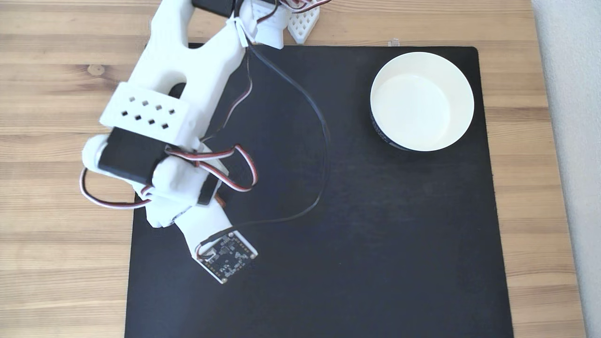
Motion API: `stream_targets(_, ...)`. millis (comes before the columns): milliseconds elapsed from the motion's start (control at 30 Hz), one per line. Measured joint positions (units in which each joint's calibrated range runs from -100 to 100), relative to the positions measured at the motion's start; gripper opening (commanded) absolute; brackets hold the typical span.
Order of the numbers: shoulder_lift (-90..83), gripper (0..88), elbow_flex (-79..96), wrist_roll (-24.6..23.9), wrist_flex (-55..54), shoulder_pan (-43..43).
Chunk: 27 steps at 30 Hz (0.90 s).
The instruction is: Pick up the toy and place it on the plate
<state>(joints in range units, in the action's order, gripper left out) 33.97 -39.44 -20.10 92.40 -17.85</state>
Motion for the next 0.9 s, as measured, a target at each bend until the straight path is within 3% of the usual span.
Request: stream_targets(900, 6.8, 35.6, -0.1, 0.0, 0.0, 1.5)
